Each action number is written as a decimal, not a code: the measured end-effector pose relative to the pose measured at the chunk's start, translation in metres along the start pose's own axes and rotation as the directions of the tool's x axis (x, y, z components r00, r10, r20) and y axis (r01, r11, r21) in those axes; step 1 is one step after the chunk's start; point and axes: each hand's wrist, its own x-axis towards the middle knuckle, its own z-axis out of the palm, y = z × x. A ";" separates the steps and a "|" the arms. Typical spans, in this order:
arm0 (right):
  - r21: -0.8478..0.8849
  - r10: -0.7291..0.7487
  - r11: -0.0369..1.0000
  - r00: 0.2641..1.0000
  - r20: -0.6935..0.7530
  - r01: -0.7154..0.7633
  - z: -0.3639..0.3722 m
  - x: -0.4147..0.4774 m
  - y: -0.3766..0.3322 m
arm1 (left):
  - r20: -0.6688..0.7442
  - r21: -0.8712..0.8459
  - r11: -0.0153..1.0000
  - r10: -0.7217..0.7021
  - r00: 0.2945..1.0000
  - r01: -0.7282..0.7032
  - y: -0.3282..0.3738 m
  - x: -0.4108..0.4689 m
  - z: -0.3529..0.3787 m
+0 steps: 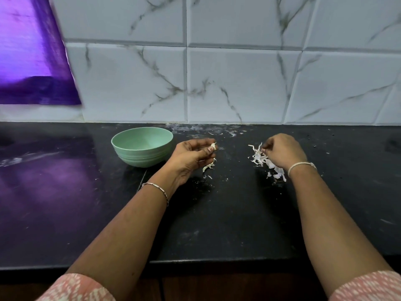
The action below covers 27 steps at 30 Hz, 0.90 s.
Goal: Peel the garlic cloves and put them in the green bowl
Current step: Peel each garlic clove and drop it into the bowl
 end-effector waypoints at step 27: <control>0.753 -0.188 0.656 0.978 0.092 0.055 0.030 -0.022 -0.072 | -0.023 0.074 0.993 0.094 0.995 -0.092 -0.002 0.002 0.000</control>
